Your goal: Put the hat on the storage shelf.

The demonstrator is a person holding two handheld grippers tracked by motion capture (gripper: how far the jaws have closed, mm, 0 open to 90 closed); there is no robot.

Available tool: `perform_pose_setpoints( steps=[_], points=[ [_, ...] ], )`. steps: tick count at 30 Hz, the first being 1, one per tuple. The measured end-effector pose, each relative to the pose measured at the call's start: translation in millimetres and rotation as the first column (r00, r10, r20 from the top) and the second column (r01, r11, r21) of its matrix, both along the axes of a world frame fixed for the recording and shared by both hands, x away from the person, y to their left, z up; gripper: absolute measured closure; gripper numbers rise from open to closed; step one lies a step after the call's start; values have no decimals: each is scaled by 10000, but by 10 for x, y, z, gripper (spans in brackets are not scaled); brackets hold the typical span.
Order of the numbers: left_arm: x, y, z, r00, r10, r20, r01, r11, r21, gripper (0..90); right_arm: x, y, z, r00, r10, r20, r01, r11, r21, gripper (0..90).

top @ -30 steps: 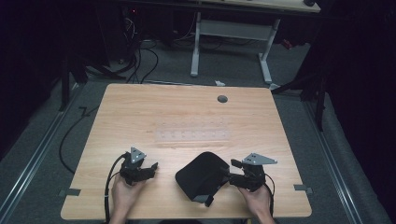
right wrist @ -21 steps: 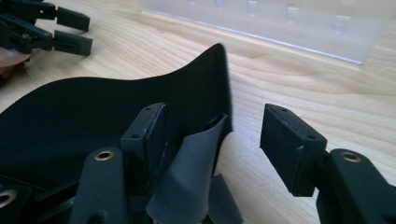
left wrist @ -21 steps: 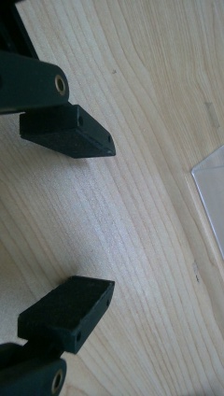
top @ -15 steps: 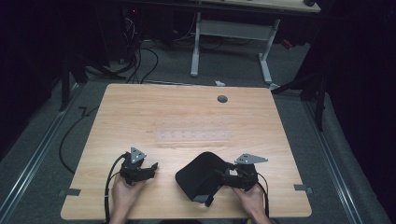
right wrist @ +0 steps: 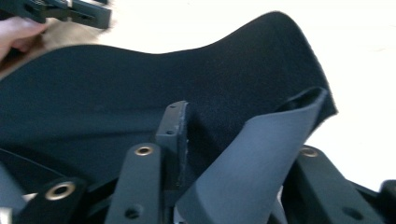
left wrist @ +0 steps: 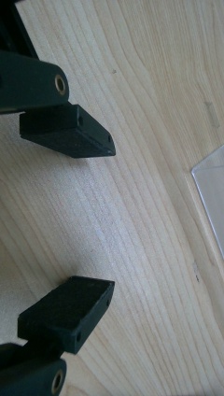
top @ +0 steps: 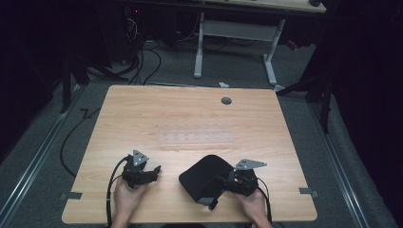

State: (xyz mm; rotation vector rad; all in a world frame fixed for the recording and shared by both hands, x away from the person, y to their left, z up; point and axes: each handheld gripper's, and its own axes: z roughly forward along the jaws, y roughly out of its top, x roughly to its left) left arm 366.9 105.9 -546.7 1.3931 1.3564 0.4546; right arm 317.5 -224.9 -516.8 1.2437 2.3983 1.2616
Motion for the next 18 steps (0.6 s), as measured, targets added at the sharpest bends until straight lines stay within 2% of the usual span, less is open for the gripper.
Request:
perform_pose_setpoints(
  steps=[10,18],
  points=[
    [0,0,0,10000,1,0,-1,10000,3,298,-20,-20,12,9988,479,-82,-475,9979,432,764],
    [0,-1,0,10000,2,-2,-2,10000,0,298,-44,-11,46,9973,740,6,-739,9955,593,823]
  ],
)
